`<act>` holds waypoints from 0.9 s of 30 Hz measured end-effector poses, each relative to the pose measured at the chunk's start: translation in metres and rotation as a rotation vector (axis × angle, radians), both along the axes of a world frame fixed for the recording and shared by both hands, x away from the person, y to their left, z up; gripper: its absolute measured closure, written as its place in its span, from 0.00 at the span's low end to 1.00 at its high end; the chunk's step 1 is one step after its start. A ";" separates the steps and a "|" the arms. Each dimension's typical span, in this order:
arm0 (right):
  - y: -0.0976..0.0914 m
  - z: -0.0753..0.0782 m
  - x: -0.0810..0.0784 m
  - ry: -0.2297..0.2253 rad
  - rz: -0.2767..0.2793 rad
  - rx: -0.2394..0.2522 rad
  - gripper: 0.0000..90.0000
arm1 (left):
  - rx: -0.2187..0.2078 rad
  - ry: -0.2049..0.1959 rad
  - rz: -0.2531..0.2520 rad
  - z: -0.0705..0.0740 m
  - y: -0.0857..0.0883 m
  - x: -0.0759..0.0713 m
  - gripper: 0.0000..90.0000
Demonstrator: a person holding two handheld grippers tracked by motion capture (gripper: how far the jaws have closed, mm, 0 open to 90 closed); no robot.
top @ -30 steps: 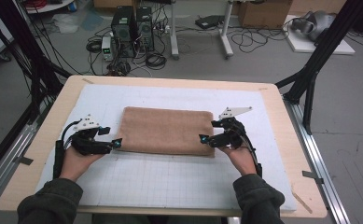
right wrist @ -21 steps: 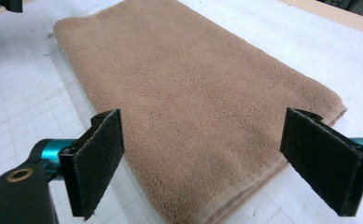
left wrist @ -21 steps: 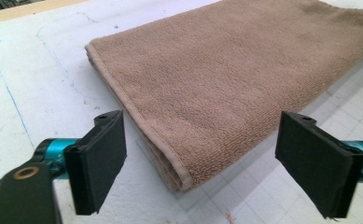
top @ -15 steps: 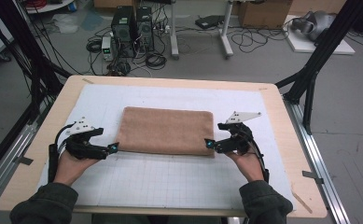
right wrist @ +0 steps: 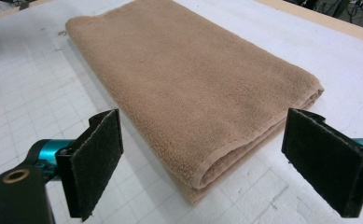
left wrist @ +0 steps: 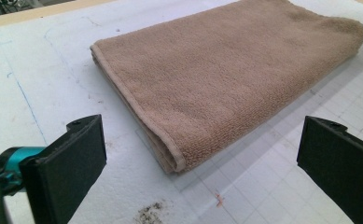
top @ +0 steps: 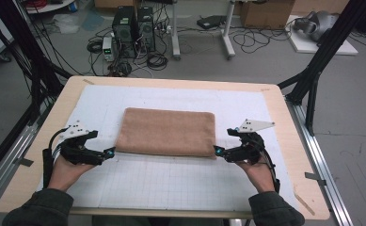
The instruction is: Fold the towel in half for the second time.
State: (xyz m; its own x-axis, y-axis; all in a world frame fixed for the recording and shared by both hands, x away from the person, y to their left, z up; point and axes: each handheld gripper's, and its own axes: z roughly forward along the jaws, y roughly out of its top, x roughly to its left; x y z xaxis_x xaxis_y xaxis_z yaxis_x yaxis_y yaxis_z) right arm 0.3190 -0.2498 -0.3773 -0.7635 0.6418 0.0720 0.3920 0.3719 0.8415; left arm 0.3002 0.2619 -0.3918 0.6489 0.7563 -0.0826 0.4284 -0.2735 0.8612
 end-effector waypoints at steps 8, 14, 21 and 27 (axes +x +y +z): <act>-0.010 -0.002 -0.014 -0.013 -0.008 -0.012 0.13 | -0.006 -0.001 -0.006 0.002 0.007 -0.013 0.02; -0.023 -0.005 -0.026 -0.016 -0.034 -0.010 0.13 | -0.012 0.000 0.001 0.001 0.012 -0.024 0.02; -0.039 -0.010 -0.044 -0.018 -0.056 -0.003 0.13 | -0.008 0.003 0.007 -0.003 0.019 -0.037 0.02; -0.046 -0.013 -0.057 -0.020 -0.064 -0.003 0.13 | -0.014 0.002 0.018 -0.007 0.022 -0.047 0.02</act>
